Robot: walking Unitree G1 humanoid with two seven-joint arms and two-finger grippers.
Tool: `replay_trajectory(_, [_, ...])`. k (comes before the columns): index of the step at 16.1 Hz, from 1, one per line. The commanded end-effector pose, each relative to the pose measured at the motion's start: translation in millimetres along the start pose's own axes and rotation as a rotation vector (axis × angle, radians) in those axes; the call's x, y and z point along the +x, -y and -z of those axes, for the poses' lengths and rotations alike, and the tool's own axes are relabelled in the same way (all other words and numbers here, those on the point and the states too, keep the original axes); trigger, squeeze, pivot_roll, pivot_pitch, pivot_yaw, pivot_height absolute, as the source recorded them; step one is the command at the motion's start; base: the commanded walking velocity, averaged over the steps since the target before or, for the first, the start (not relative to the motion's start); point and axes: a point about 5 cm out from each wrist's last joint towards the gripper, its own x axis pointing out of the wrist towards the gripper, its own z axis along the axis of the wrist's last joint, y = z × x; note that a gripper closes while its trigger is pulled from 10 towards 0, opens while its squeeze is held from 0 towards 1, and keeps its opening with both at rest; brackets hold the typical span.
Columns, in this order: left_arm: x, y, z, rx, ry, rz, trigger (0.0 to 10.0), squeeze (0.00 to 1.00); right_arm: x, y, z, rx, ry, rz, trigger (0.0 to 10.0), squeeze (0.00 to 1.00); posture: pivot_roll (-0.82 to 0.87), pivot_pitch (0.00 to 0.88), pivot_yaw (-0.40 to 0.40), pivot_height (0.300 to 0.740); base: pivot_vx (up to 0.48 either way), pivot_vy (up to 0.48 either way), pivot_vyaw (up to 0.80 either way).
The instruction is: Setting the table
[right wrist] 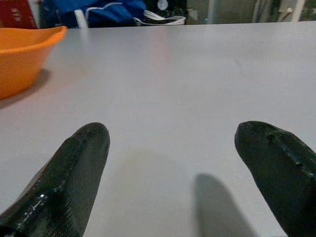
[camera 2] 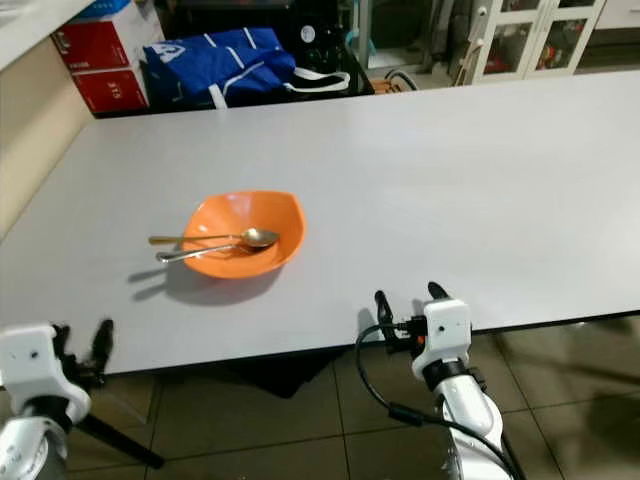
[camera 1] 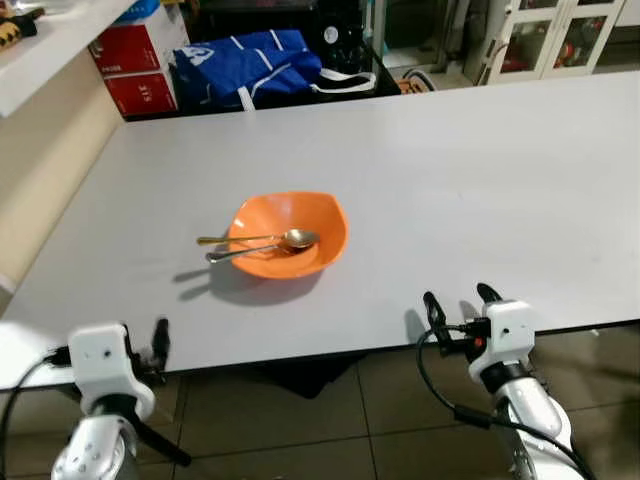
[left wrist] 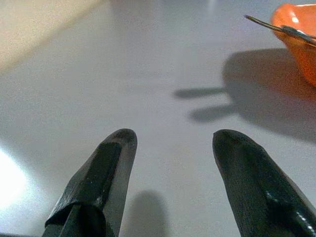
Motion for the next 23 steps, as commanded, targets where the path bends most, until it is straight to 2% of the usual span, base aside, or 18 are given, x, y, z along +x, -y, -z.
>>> replay_trajectory(1, [-0.1, -0.8, 1, -0.011, 0.001, 0.023, 10.0, 0.0, 0.5, -1.4, -1, 0.011, 0.014, -0.016, 10.0, 0.0, -0.15, 0.0, 0.123, 0.74, 0.0, 0.0, 0.0])
replay_trajectory(3, [-1.8, -8.4, 10, 0.013, 0.013, 0.084, 10.0, 0.0, 4.5, -4.4, 16, 0.02, -0.02, -0.024, 10.0, 0.0, -0.15, 0.0, 0.128, 0.74, 0.0, 0.0, 0.0])
replay_trajectory(5, [-12.8, -25.7, 17, 0.018, 0.009, 0.088, 10.0, 0.0, 6.6, -8.7, 14, 0.023, -0.024, -0.033, 10.0, 0.0, -0.15, 0.0, 0.126, 0.74, 0.0, 0.0, 0.0])
replay_trajectory(7, [-27.8, -55.8, 34, 0.009, -0.021, 0.066, 10.0, 0.0, 6.5, -9.4, 10, 0.022, -0.022, -0.041, 10.0, 0.0, -0.15, 0.0, 0.12, 0.74, 0.0, 0.161, 0.0])
replay_trajectory(8, [-41.8, -92.8, 55, -0.013, -0.057, 0.031, 10.0, 0.0, 7.0, -8.0, 4, 0.021, -0.006, -0.047, 10.0, 0.0, -0.14, 0.0, 0.114, 0.74, 0.0, 0.39, 0.0])
replay_trajectory(10, [-51.6, -123.4, 75, -0.046, -0.1, -0.007, 10.0, 0.0, 12.3, -10.6, 4, 0.019, 0.002, -0.072, 10.0, 0.0, -0.14, 0.0, 0.108, 0.74, 0.0, 0.454, 0.0])
replay_trajectory(12, [-57.0, -128.1, 79, -0.063, -0.096, -0.026, 10.0, 0.0, 19.2, -17.5, 2, 0.02, 0.002, -0.093, 10.0, 0.0, -0.13, 0.0, 0.103, 0.74, 0.0, 0.461, 0.0])
replay_trajectory(13, [-57.3, -122.8, 77, -0.058, -0.082, -0.016, 10.0, 0.0, 20.2, -19.1, 2, 0.02, 0.001, -0.096, 10.0, 0.0, -0.13, 0.0, 0.103, 0.74, 0.0, 0.461, 0.0])
replay_trajectory(15, [-47.0, -93.4, 58, -0.029, -0.002, 0.032, 10.0, 0.0, 20.4, -20.9, 1, 0.02, -0.003, -0.101, 10.0, 0.0, -0.12, 0.002, 0.101, 0.74, 0.0, 0.405, 0.0])
replay_trajectory(16, [-45.2, -89.8, 55, -0.019, 0.025, 0.042, 10.0, 0.0, 20.7, -22.0, 1, 0.019, -0.007, -0.103, 10.0, 0.0, -0.12, 0.003, 0.104, 0.74, 0.0, 0.0, 0.0])
replay_trajectory(20, [-44.9, -88.2, 54, 0.004, 0.082, 0.088, 10.0, 0.0, 22.5, -24.9, 5, 0.022, -0.018, -0.106, 10.0, 0.0, -0.12, 0.004, 0.108, 0.74, 0.0, 0.0, 0.0])
replay_trajectory(22, [-49.3, -90.2, 59, 0.02, 0.041, 0.067, 10.0, 0.0, 24.5, -26.3, 4, 0.022, -0.008, -0.106, 10.0, 0.0, -0.13, 0.001, 0.111, 0.74, 0.0, 0.0, 0.0])
replay_trajectory(23, [-17.2, -61.9, 46, 0.04, 0.068, 0.084, 10.0, 0.0, 25.5, -26.4, 4, 0.024, -0.005, -0.104, 10.0, 0.0, -0.12, 0.0, 0.112, 0.74, 0.0, 0.0, 0.0])
